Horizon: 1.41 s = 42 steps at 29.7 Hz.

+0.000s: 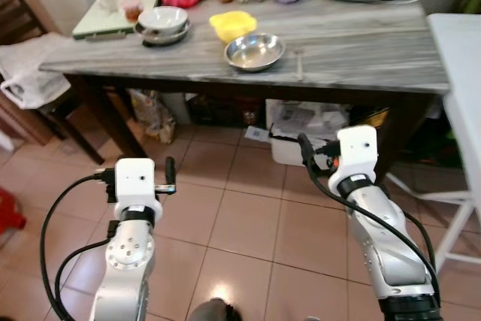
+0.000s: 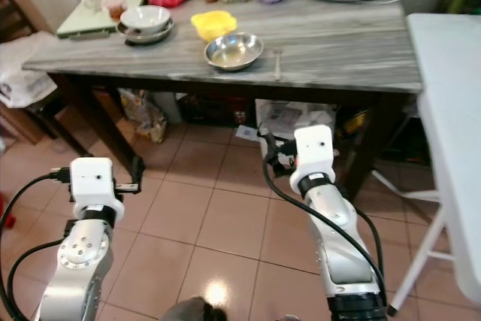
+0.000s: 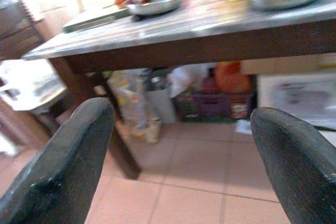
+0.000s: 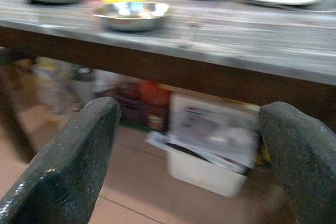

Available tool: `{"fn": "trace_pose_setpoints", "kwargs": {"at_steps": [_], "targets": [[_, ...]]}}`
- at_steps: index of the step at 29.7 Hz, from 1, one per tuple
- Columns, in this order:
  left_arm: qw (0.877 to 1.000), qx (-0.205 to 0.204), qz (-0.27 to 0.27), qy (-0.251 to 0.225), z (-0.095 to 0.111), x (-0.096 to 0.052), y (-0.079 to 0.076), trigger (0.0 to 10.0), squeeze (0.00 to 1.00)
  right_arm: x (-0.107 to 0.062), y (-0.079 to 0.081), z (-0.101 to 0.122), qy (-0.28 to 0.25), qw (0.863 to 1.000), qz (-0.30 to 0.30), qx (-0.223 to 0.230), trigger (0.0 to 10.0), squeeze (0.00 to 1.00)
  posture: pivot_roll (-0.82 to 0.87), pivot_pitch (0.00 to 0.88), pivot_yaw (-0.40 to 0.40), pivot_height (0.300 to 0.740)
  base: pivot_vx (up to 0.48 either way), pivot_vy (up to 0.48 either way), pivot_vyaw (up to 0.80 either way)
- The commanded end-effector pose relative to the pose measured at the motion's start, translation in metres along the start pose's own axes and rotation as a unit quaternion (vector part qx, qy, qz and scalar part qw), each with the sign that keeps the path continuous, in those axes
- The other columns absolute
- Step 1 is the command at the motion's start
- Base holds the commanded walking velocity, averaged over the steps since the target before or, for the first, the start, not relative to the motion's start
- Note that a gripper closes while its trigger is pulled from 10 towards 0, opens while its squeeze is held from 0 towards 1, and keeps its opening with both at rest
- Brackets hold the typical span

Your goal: Setting the table

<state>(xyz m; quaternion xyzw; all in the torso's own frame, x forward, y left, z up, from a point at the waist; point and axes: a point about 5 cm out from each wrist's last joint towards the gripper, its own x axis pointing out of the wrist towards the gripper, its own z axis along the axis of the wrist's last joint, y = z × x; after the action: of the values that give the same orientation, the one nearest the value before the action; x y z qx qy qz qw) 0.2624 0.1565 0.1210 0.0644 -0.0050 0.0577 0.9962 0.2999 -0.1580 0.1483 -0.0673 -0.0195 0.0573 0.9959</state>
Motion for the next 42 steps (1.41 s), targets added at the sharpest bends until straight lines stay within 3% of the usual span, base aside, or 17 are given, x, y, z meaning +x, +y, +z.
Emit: {"fn": "trace_pose_setpoints", "kwargs": {"at_steps": [1,5,14,24,42], "targets": [[1.0,-0.005,0.003,-0.001,0.0,0.0,0.007,10.0,0.0,0.0,0.007,0.004,-0.009,1.0,0.008,0.006,10.0,0.0,-0.09,0.115,0.106,0.74,0.0,0.0,0.0],[0.999,-0.029,-0.03,-0.008,0.002,0.0,0.002,10.0,0.0,-0.001,0.006,0.006,-0.013,1.0,0.008,0.007,10.0,0.0,-0.09,0.116,0.107,0.74,0.0,0.0,0.0],[0.998,-0.04,-0.05,-0.007,0.006,0.001,-0.003,10.0,0.0,-0.001,0.006,0.006,-0.009,1.0,0.008,0.004,10.0,0.0,-0.09,0.122,0.109,0.74,0.0,0.0,0.0],[0.998,-0.046,-0.041,0.006,0.001,0.002,0.002,10.0,0.0,0.001,0.009,0.008,-0.016,1.0,0.014,-0.002,10.0,0.0,-0.1,0.118,0.107,0.74,0.0,-0.335,-0.68],[0.997,-0.057,-0.057,0.002,0.005,0.005,-0.004,10.0,0.0,0.0,0.006,0.016,-0.036,0.999,0.0,-0.024,10.0,0.0,-0.1,0.118,0.112,0.74,0.0,-0.36,0.0]]}}
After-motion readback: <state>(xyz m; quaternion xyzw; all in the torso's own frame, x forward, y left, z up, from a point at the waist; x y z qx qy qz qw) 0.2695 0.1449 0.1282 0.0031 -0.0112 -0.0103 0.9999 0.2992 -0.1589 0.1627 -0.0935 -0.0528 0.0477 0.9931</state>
